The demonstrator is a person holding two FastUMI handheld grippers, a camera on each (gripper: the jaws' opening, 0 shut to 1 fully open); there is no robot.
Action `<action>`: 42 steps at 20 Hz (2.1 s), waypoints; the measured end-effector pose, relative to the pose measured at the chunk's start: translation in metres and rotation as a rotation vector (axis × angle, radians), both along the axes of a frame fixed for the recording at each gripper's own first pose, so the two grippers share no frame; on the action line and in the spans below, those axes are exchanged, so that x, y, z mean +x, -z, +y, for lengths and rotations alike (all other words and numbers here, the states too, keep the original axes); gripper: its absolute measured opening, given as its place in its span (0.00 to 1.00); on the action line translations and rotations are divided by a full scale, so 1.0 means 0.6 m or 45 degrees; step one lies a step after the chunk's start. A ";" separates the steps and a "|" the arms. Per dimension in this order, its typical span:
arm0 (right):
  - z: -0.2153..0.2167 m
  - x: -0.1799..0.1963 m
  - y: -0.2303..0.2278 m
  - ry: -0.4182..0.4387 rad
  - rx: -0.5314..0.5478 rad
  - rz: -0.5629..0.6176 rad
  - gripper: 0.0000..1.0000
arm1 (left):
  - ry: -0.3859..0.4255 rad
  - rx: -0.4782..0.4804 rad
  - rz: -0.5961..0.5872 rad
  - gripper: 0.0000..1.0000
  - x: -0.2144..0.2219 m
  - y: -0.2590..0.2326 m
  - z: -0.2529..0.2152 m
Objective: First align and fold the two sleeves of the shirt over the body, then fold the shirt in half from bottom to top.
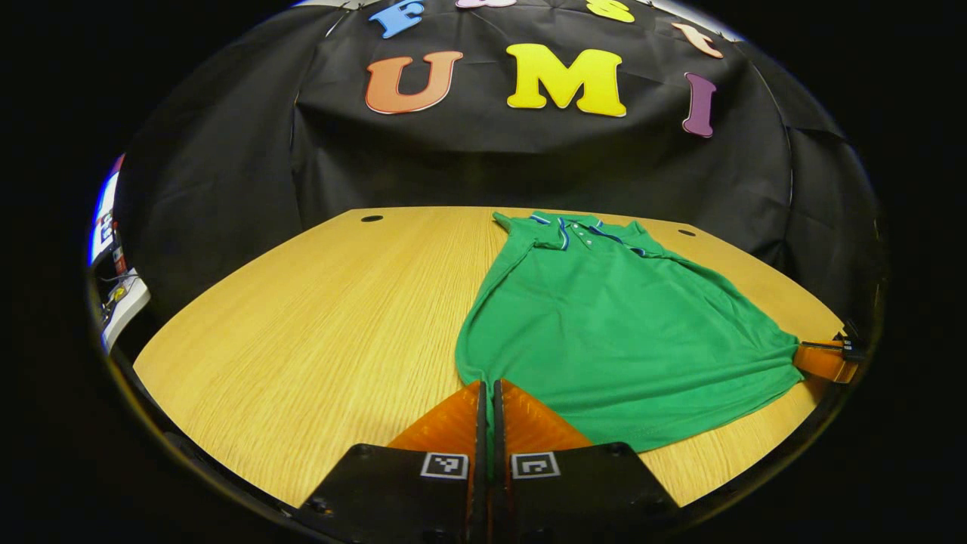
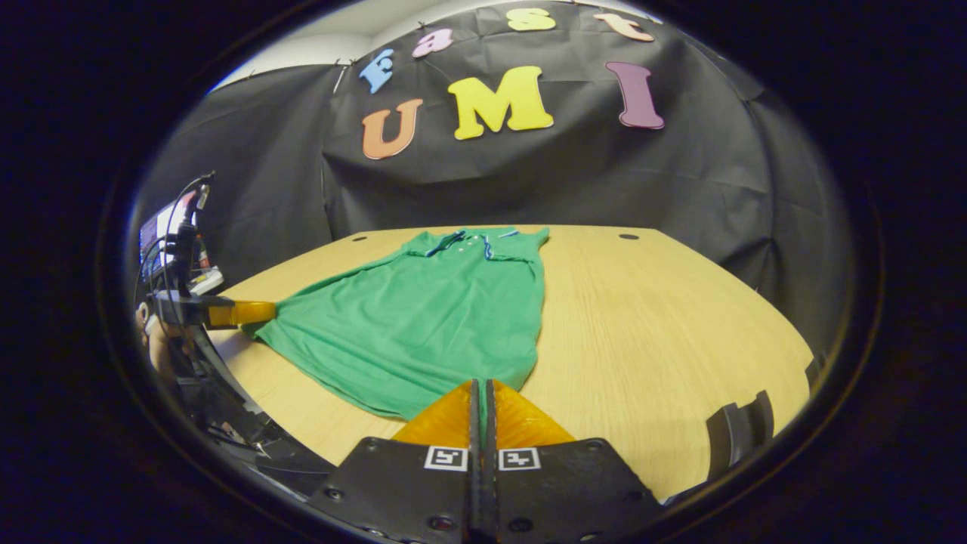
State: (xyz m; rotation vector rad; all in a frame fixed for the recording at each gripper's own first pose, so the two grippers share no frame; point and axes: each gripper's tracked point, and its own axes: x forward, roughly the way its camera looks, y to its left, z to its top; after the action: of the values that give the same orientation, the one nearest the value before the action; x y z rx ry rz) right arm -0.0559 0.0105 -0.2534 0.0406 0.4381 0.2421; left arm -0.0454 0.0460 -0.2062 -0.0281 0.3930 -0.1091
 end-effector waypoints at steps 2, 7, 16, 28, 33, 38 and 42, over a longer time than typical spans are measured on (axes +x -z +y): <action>0.001 -0.003 -0.020 0.002 -0.001 -0.043 0.00 | 0.007 0.001 -0.041 0.08 -0.004 -0.024 -0.002; 0.002 0.005 -0.094 0.004 0.022 -0.158 0.00 | 0.028 -0.013 -0.136 0.08 -0.009 -0.076 -0.015; -0.012 0.101 -0.242 0.013 0.023 -0.338 0.00 | 0.041 -0.014 -0.280 0.08 0.060 -0.188 -0.039; -0.020 0.376 -0.333 0.105 -0.071 -0.437 0.00 | 0.060 0.065 -0.330 0.08 0.325 -0.246 -0.074; -0.014 0.515 -0.366 0.158 -0.086 -0.470 0.00 | 0.041 0.205 -0.449 0.07 0.476 -0.299 -0.082; -0.024 0.675 -0.341 0.225 -0.112 -0.411 0.00 | -0.001 0.140 -0.383 0.08 0.605 -0.292 -0.062; -0.039 0.789 -0.302 0.291 -0.076 -0.346 0.00 | 0.012 0.100 -0.305 0.08 0.698 -0.255 -0.050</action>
State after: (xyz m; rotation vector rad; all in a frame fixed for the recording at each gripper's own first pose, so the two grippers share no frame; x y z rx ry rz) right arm 0.4178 -0.0128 -0.0720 -0.0013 0.1674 0.0076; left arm 0.3736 0.0159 -0.0533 0.0638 0.1579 -0.1051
